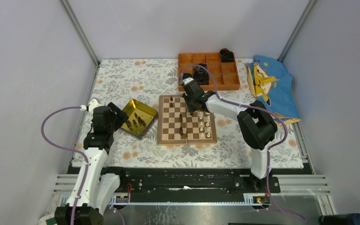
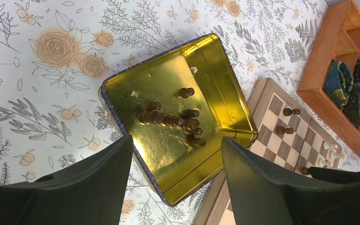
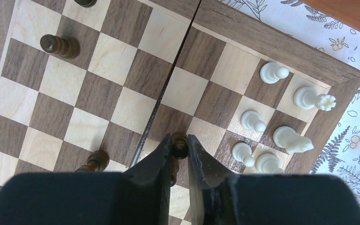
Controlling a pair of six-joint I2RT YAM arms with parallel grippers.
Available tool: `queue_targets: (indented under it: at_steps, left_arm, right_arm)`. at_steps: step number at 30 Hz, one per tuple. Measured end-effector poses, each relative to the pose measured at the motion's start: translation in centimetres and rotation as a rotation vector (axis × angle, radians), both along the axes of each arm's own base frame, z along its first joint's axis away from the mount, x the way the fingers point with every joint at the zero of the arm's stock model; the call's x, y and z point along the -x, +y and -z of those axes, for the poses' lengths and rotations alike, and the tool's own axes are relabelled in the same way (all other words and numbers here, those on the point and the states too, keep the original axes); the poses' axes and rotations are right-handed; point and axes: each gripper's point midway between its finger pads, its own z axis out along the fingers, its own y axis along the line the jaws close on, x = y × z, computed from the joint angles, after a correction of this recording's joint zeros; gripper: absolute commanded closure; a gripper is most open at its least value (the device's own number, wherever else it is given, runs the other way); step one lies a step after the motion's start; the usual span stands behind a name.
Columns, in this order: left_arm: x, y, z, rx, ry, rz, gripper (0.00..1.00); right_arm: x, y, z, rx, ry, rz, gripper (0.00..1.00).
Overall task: Set up the chess pieces on the board
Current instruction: Pick up the chess piece from the chessboard.
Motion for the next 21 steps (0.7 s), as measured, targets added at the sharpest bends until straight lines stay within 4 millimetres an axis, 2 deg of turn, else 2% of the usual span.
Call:
queue_targets:
  at_steps: [8,14,21]
  left_arm:
    - [0.0,0.0,0.0,0.000,0.000,0.000,0.23]
    - [0.0,0.0,0.0,0.000,0.000,0.000,0.23]
    - [0.0,0.0,0.0,0.000,-0.001,0.000,0.23]
  right_arm:
    - [0.0,0.0,0.0,0.000,0.000,0.000,0.93]
    - [0.0,0.0,-0.2,0.002,0.000,-0.002,0.95]
    - [-0.7,0.6,-1.6,-0.008,-0.022,-0.011,0.97]
